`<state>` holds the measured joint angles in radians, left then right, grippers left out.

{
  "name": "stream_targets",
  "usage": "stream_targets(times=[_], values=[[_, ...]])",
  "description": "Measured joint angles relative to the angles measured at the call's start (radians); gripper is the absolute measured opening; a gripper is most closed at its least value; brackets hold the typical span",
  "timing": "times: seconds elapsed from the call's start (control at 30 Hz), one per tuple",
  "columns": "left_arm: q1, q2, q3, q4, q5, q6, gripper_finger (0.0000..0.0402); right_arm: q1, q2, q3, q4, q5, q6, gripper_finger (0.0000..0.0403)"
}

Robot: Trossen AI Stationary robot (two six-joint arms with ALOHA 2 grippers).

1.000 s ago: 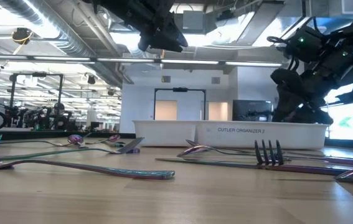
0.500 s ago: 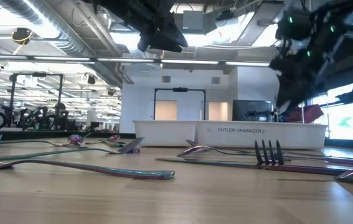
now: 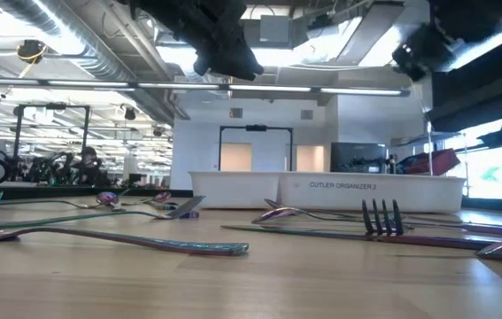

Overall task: Sort silverware
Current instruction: Put the blue fork into the tray organizer

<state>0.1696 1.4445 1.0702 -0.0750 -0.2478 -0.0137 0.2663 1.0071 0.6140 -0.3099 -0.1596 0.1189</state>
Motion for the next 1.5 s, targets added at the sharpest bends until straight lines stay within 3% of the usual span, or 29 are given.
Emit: stream_targets(times=[0.13, 0.27, 0.37, 0.5, 0.6, 0.93, 1.1, 1.23, 1.33, 1.5], values=[[-0.003, 0.004, 0.0, -0.014, 0.011, -0.006, 0.0166, 0.092, 0.127, -0.015, 0.018, 0.155, -0.14, 0.0195], [-0.01, 0.004, 0.0, -0.072, 0.037, -0.035, 0.0166, 0.084, 0.287, -0.01, 0.093, 0.202, -0.296, 0.0195], [-0.025, 0.005, 0.0, -0.107, 0.045, -0.054, 0.0166, 0.048, 0.404, -0.005, 0.16, 0.179, -0.398, 0.0193], [-0.049, 0.005, 0.0, -0.108, 0.046, -0.062, 0.0166, -0.01, 0.535, 0.05, 0.163, 0.049, -0.486, 0.0174], [-0.069, 0.005, 0.0, -0.11, 0.046, -0.052, 0.0166, -0.021, 0.599, 0.098, 0.153, 0.034, -0.554, 0.0156], [-0.122, 0.005, 0.0, -0.134, 0.046, -0.031, 0.0166, -0.069, 0.698, 0.152, 0.16, -0.048, -0.717, 0.0117], [-0.124, 0.005, 0.0, -0.134, 0.046, -0.03, 0.0166, -0.11, 0.706, 0.151, 0.173, -0.094, -0.728, 0.0062], [-0.124, 0.005, 0.0, -0.132, 0.045, -0.03, 0.0166, -0.123, 0.699, 0.159, 0.184, -0.056, -0.732, 0.0009], [-0.126, 0.005, 0.0, -0.133, 0.045, -0.022, 0.0166, -0.124, 0.699, 0.202, 0.155, 0.01, -0.731, 0.0011], [-0.143, 0.001, 0.0, -0.078, 0.035, -0.03, 0.0166, -0.136, 0.65, 0.325, 0.029, -0.007, -0.722, 0.0004]])
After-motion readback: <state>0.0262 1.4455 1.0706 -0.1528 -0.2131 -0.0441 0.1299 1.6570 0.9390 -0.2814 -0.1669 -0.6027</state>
